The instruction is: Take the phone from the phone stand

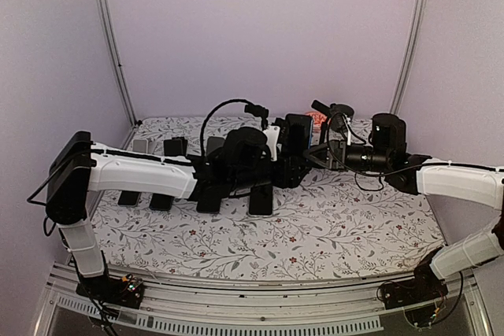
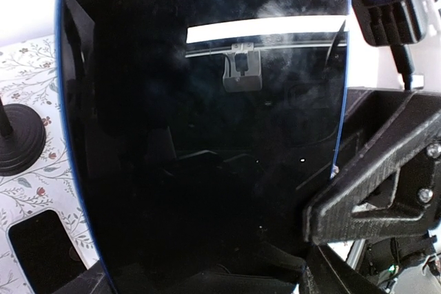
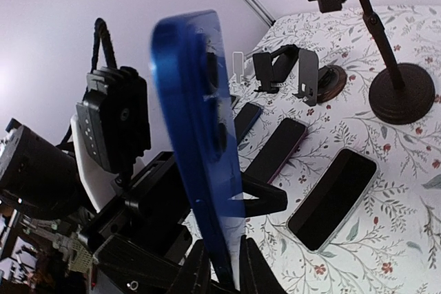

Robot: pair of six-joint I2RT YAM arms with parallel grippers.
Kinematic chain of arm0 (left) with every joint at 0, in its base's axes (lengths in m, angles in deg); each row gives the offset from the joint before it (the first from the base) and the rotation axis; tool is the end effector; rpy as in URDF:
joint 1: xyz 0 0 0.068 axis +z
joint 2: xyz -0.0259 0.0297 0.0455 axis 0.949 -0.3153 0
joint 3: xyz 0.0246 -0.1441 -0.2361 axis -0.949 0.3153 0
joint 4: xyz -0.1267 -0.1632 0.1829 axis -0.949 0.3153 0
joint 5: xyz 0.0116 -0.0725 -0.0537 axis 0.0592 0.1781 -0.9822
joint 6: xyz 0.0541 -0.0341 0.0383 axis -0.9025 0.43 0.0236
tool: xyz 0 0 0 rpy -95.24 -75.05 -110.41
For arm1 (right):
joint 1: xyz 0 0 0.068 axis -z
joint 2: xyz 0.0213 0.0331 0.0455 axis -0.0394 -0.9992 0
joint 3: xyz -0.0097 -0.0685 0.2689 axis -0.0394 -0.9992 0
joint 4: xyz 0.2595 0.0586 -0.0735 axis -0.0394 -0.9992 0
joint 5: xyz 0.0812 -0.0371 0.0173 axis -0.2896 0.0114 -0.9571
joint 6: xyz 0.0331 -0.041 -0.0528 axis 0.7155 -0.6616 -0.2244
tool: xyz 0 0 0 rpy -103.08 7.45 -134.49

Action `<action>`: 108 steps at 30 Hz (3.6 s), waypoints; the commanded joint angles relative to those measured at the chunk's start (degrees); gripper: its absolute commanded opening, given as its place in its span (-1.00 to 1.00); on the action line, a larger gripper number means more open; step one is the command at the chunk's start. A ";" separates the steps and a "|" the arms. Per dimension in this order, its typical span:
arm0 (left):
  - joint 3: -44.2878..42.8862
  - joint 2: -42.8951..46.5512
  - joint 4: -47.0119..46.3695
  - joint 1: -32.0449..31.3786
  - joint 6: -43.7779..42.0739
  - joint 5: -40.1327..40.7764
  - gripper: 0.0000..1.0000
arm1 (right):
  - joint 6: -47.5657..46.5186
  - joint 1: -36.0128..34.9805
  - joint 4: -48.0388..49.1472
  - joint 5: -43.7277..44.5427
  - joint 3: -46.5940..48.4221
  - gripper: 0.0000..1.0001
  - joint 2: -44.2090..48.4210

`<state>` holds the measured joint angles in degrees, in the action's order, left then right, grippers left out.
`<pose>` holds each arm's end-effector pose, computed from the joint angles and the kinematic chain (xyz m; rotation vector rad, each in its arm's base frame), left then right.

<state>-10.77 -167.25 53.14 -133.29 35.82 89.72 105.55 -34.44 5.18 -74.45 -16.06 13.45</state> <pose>0.2318 -0.4139 0.2384 0.4384 1.9747 -0.9682 0.2562 0.2039 0.2574 -0.4468 1.9480 1.3394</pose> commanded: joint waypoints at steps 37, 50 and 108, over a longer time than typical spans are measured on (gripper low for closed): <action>18.65 14.35 -7.31 4.62 -2.04 -6.94 0.98 | -11.23 17.20 -19.65 -14.85 -1.22 -1.00 -12.64; 23.83 17.34 -10.76 6.61 -1.18 -7.09 0.98 | -15.57 21.70 -22.41 -18.75 2.40 -0.92 -24.77; 25.12 37.18 24.54 26.60 2.23 1.00 0.98 | -16.36 26.04 -16.94 -2.51 -7.06 0.98 16.78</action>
<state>11.77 -132.09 75.34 -107.61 38.03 87.79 87.71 -8.59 -15.28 -78.49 -20.01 25.62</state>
